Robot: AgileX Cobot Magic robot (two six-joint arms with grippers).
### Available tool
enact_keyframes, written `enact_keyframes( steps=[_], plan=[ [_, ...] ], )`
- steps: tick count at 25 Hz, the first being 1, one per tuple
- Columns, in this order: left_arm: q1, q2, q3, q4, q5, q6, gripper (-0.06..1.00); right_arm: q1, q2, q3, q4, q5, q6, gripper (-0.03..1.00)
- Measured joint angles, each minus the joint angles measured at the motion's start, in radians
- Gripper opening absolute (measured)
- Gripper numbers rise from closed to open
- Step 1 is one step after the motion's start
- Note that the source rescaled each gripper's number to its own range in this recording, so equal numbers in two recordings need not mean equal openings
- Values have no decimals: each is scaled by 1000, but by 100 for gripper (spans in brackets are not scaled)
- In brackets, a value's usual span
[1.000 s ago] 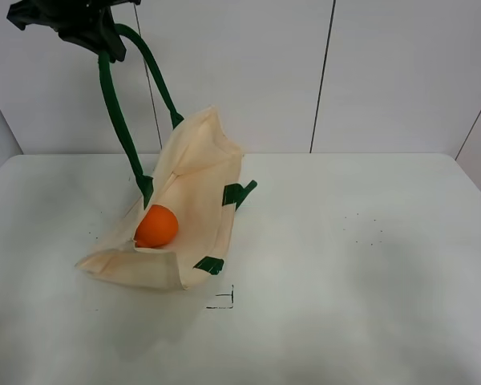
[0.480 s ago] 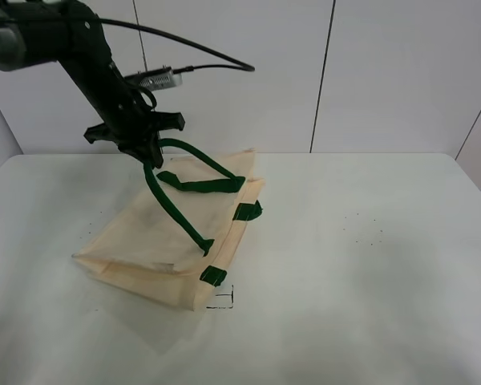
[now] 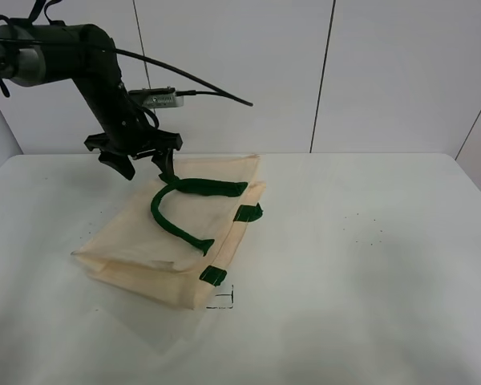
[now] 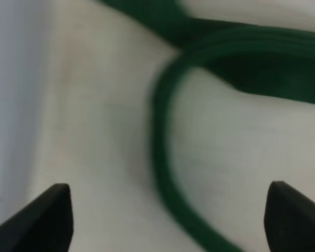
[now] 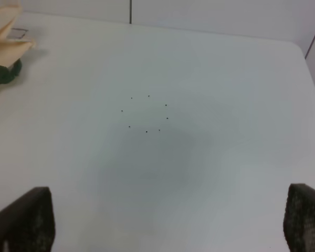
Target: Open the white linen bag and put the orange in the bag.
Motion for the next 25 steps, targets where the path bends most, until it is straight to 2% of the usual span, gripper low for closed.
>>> enact_keyframes(
  steps=[4, 10, 13, 20, 25],
  plan=[
    [43, 0, 0, 81, -13, -30, 93, 0, 0, 0, 0, 0, 0, 100],
    [189, 0, 0, 97, 45, -28, 92, 0, 0, 0, 0, 0, 0, 100],
    [235, 0, 0, 104, 72, -28, 92, 0, 0, 0, 0, 0, 0, 100],
    [201, -73, 38, 100, 126, -21, 91, 0, 0, 0, 0, 0, 0, 100],
    [196, -289, 178, 95, 154, -18, 91, 0, 0, 0, 0, 0, 0, 100]
  ],
)
